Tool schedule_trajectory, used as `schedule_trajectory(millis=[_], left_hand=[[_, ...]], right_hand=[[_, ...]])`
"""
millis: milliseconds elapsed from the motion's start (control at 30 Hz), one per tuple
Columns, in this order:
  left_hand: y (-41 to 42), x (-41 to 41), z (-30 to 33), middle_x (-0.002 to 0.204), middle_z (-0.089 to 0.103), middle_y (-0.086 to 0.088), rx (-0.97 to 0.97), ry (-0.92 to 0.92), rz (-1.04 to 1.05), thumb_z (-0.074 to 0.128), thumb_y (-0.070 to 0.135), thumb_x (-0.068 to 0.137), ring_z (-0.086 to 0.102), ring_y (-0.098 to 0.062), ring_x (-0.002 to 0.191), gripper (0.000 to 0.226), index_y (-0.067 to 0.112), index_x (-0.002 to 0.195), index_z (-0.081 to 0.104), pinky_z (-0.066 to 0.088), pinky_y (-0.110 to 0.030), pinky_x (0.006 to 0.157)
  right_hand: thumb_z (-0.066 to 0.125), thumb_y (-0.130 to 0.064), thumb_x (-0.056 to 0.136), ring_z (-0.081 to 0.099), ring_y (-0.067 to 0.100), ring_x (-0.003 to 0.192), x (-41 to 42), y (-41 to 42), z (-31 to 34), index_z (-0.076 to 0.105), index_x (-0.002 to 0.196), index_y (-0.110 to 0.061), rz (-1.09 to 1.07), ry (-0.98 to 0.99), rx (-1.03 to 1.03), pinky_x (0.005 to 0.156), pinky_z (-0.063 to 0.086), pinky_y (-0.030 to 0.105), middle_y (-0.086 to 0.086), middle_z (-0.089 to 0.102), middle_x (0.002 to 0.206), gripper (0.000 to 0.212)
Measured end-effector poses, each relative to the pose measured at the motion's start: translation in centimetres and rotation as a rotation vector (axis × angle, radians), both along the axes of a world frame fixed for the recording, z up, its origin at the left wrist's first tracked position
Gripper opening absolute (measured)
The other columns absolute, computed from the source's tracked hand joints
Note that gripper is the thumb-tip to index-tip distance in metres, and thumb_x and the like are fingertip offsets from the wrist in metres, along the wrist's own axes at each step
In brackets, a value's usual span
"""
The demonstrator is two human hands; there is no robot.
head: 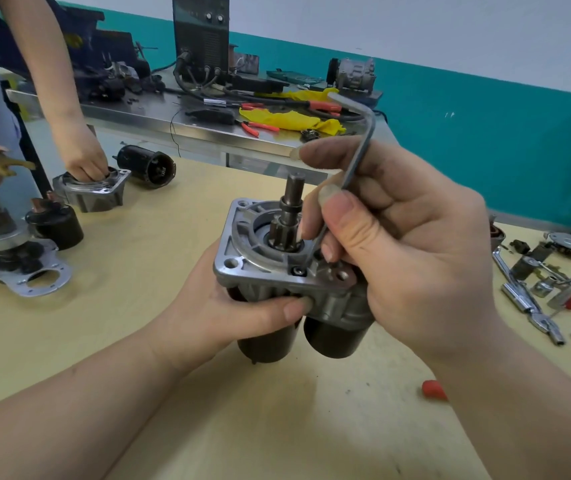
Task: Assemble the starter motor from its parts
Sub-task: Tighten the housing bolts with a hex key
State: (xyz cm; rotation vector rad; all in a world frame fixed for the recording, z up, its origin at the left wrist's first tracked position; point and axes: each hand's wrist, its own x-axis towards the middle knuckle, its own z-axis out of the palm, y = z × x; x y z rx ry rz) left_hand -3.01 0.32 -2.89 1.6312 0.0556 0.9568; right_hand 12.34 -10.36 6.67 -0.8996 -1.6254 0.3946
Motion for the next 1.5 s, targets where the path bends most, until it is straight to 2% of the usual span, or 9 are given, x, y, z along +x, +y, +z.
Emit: schedule_trajectory(millis=[200,333,867,1000,1100,1233,1333,1433,1500], left_hand=[[-0.2,0.0,0.3,0.12,0.079,-0.002,-0.012,0.012,0.007,0.083,0.01,0.082,0.074,-0.025,0.118,0.036,0.01,0.117,0.076,0.056,-0.033,0.102],[-0.3,0.1,0.4,0.121,0.077,-0.002,0.014,0.015,0.001,0.078,0.005,0.084,0.073,-0.02,0.118,0.037,-0.006,0.118,0.07,0.056,-0.029,0.101],[-0.1,0.0,0.3,0.117,0.078,-0.011,-0.016,0.038,0.045,0.084,0.013,0.082,0.073,-0.032,0.115,0.038,0.001,0.117,0.072,0.056,-0.038,0.102],[-0.2,0.0,0.4,0.122,0.078,-0.007,-0.038,0.041,0.04,0.089,0.02,0.082,0.073,-0.032,0.119,0.045,0.015,0.124,0.073,0.057,-0.038,0.102],[0.0,0.1,0.2,0.119,0.079,-0.01,-0.035,0.061,0.053,0.088,0.015,0.082,0.074,-0.033,0.116,0.044,0.009,0.123,0.071,0.058,-0.038,0.099],[0.1,0.1,0.0,0.118,0.078,-0.011,-0.023,0.061,0.068,0.085,0.012,0.081,0.073,-0.035,0.116,0.041,0.013,0.121,0.074,0.058,-0.041,0.099],[0.2,0.0,-0.2,0.118,0.076,-0.019,-0.036,0.056,0.096,0.086,0.015,0.078,0.072,-0.039,0.115,0.049,-0.001,0.121,0.069,0.059,-0.047,0.098],[0.3,0.0,-0.1,0.117,0.077,-0.017,-0.045,0.071,0.084,0.09,0.02,0.075,0.072,-0.038,0.114,0.053,0.0,0.12,0.07,0.059,-0.045,0.096],[0.3,0.0,-0.3,0.12,0.077,-0.017,-0.06,0.1,0.086,0.096,0.026,0.071,0.072,-0.041,0.117,0.064,0.002,0.124,0.069,0.058,-0.049,0.099]], right_hand=[[0.057,0.001,0.101,0.062,0.014,0.065,0.1,0.1,0.2,0.064,0.107,-0.012,0.049,0.04,0.002,0.063,0.052,0.023,0.01,0.069,0.083,0.017],[0.054,-0.001,0.102,0.059,0.019,0.063,0.3,0.0,0.1,0.066,0.11,-0.014,0.069,0.107,-0.017,0.061,0.051,0.024,0.011,0.069,0.082,0.019],[0.054,0.0,0.103,0.062,0.017,0.063,0.5,0.2,0.2,0.067,0.113,-0.015,0.074,0.007,-0.013,0.062,0.051,0.023,0.01,0.07,0.083,0.022],[0.069,-0.003,0.095,0.069,0.008,0.069,-0.1,0.1,0.4,0.068,0.101,-0.015,0.024,-0.009,0.013,0.066,0.053,0.016,-0.002,0.07,0.08,0.014],[0.084,-0.016,0.081,0.068,0.006,0.068,-0.5,0.0,0.6,0.068,0.088,-0.015,-0.057,0.058,-0.007,0.063,0.055,0.017,-0.001,0.071,0.077,0.018],[0.07,-0.012,0.095,0.071,0.01,0.072,-0.1,-0.5,1.2,0.066,0.113,-0.014,0.028,0.035,-0.102,0.064,0.054,0.018,0.007,0.076,0.087,0.019],[0.053,-0.005,0.105,0.07,0.014,0.079,0.7,-0.9,2.0,0.063,0.125,-0.011,0.108,-0.078,-0.158,0.068,0.054,0.023,0.008,0.075,0.089,0.023],[0.059,0.001,0.101,0.073,0.013,0.081,1.0,-1.1,2.5,0.068,0.111,-0.01,0.084,-0.128,-0.198,0.07,0.055,0.02,0.002,0.075,0.089,0.018],[0.073,-0.004,0.092,0.074,0.017,0.078,0.9,-1.0,2.2,0.069,0.097,-0.007,-0.003,-0.099,-0.16,0.068,0.06,0.029,0.004,0.075,0.084,0.006]])
